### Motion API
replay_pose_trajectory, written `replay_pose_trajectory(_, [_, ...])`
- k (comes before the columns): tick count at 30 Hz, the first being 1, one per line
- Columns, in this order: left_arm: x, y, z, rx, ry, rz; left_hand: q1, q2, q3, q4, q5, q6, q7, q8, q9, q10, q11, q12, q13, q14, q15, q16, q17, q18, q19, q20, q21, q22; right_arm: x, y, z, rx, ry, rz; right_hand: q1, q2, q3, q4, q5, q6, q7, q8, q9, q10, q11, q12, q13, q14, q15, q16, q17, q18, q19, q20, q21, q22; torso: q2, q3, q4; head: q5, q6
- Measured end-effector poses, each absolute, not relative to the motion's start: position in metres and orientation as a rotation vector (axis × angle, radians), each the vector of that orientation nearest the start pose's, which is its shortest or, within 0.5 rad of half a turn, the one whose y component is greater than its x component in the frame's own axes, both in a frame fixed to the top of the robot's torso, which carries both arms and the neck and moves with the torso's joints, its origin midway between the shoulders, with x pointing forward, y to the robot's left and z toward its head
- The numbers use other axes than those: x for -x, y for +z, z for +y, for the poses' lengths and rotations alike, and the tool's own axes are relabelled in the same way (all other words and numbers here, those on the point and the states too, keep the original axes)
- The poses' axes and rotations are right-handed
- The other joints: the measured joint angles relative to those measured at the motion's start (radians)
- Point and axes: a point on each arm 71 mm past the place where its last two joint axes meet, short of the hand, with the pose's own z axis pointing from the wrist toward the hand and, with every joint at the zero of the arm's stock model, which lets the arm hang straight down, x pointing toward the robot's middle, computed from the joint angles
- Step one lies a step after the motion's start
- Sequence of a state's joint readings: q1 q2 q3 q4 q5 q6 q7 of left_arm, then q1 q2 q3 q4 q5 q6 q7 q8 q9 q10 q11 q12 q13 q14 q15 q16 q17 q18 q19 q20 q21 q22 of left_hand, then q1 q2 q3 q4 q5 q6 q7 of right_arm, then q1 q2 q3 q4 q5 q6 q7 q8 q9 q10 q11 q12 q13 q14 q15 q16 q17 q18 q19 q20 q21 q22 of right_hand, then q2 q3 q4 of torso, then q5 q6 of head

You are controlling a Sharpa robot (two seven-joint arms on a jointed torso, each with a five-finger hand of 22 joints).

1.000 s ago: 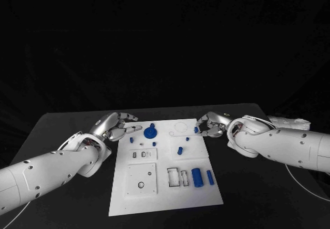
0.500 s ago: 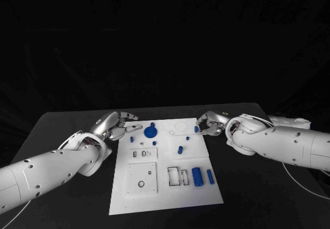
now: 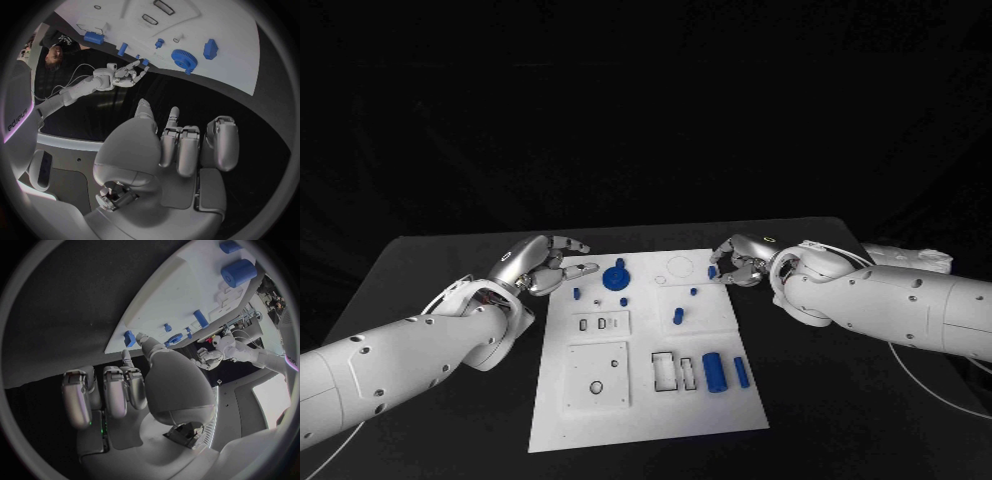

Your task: Assemble the parts on the task board

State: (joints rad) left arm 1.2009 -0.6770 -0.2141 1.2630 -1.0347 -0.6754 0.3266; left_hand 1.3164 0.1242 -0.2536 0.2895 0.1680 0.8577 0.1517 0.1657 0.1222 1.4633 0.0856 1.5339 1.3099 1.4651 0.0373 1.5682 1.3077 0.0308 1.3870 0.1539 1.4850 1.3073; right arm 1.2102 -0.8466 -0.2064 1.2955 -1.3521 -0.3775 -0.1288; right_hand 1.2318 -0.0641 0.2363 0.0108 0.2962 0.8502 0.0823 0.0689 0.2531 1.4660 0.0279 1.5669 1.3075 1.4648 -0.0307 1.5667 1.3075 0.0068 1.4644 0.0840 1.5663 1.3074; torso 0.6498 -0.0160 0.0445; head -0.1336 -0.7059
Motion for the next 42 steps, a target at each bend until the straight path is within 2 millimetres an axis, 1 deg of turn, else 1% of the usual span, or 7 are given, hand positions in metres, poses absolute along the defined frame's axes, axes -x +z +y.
replay_pose_trajectory(3, [-0.5043,-0.2278,0.1931,0.029,-0.907,1.409,0.0,0.0,0.0,0.0,0.0,0.0,0.0,0.0,0.0,0.0,0.0,0.0,0.0,0.0,0.0,0.0,0.0,0.0,0.0,0.0,0.0,0.0,-0.5029,-0.2498,-0.2835,-0.014,0.377,1.791,0.002,0.002,0.003,-0.003,-0.004,-0.006,0.006,0.0,-0.003,0.0,0.0,0.0,0.0,0.0,0.0,0.0,0.0,0.0,0.0,0.0,0.0,0.0,0.0,0.0,0.0,0.001,0.001])
replay_pose_trajectory(7, [-0.5042,-0.2278,0.1933,0.029,-0.907,1.409,0.0,0.0,0.0,0.0,0.0,0.0,0.0,0.0,0.0,0.0,0.0,0.0,0.0,0.0,0.0,0.0,0.0,0.0,0.0,0.0,0.0,0.0,-0.5031,-0.2526,-0.2823,-0.012,0.369,1.8,0.006,0.006,0.003,-0.003,-0.004,-0.009,0.009,0.0,-0.005,0.0,0.0,0.0,0.0,0.0,0.0,0.0,0.0,0.0,0.0,0.0,0.0,0.0,0.0,0.0001,0.0,0.002,0.002])
replay_pose_trajectory(12, [-0.5042,-0.2278,0.1935,0.029,-0.906,1.409,0.0,0.0,0.0,0.0,0.0,0.0,0.0,0.0,0.0,0.0,0.0,0.0,0.0,0.0,0.0,0.0,0.0,0.0,0.0,0.0,0.0,0.0,-0.5034,-0.2537,-0.2814,-0.012,0.357,1.806,0.006,0.006,0.003,-0.003,-0.004,-0.009,0.009,0.0,-0.006,0.0,0.0,0.0,0.0,0.0,0.0,0.0,0.0,0.0,0.0,0.0,0.0,0.0,0.001,0.0003,0.0,0.002,0.003])
replay_pose_trajectory(19, [-0.5041,-0.2278,0.1938,0.029,-0.906,1.409,0.0,0.0,0.0,0.0,0.0,0.0,0.0,0.0,0.0,0.0,0.0,0.0,0.0,0.0,0.0,0.0,0.0,0.0,0.0,0.0,0.0,0.0,-0.5036,-0.2542,-0.2811,-0.014,0.342,1.809,0.015,0.015,0.005,-0.005,-0.004,-0.009,0.009,0.0,-0.008,0.0,0.0,0.0,0.0,0.0,0.0,0.0,0.0,0.0,0.0,0.0,0.0,0.001,0.001,0.0003,-0.0002,0.003,0.003])
replay_pose_trajectory(23, [-0.5041,-0.2278,0.1938,0.029,-0.906,1.41,0.0,0.0,0.0,0.0,0.0,0.0,0.0,0.0,0.0,0.0,0.0,0.0,0.001,0.0,0.0,0.0,0.0,0.0,0.0,0.0,0.0,0.0,-0.5036,-0.2544,-0.281,-0.015,0.338,1.81,0.015,0.015,0.008,-0.003,-0.004,0.001,0.01,0.0,-0.009,0.0,0.0,0.0,0.0,0.0,0.0,0.0,0.0,0.0,0.0,0.0,0.0,0.001,0.001,0.0002,-0.0005,0.003,0.0])
replay_pose_trajectory(26, [-0.504,-0.2278,0.1937,0.029,-0.906,1.41,0.0,0.0,0.0,0.0,0.0,0.0,0.0,0.0,0.0,0.0,0.0,0.0,0.001,0.0,0.0,0.0,0.0,0.0,0.0,0.0,0.0,0.0,-0.5037,-0.2545,-0.2808,-0.016,0.336,1.81,0.015,0.015,0.008,-0.003,-0.004,0.006,0.006,0.0,-0.009,0.0,0.0,0.0,0.0,0.0,0.0,0.0,0.0,0.0,0.0,0.0,0.0,0.001,0.001,0.0001,-0.0005,0.003,0.0])
replay_pose_trajectory(42, [-0.5039,-0.2277,0.1935,0.029,-0.907,1.41,0.004,0.004,0.0,0.0,0.0,0.0,0.0,0.0,0.001,0.0,0.0,0.004,0.0,0.0,0.0,0.0,0.0,0.0,0.0,0.0,0.0,0.0,-0.5044,-0.2548,-0.2784,-0.016,0.336,1.81,0.015,0.015,0.008,-0.003,-0.004,0.006,0.006,0.0,-0.013,0.0,0.0,0.0,0.0,0.0,0.0,0.0,0.001,0.0,0.0,0.0,0.0,0.0,0.001,0.0002,0.0,0.007,-0.002])
